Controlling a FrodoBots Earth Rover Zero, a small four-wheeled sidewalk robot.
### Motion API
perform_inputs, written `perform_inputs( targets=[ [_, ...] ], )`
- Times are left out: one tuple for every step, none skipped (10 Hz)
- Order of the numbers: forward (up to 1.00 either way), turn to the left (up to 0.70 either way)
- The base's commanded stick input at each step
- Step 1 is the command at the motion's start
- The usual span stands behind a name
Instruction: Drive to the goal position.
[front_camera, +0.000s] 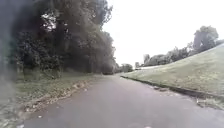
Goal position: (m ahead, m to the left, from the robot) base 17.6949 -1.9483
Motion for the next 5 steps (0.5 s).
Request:
perform_inputs(
  targets=[
    [0.45,0.0],
    [0.45,0.0],
    [0.45,0.0],
    [0.45,0.0],
    [0.45,0.0]
  ],
)
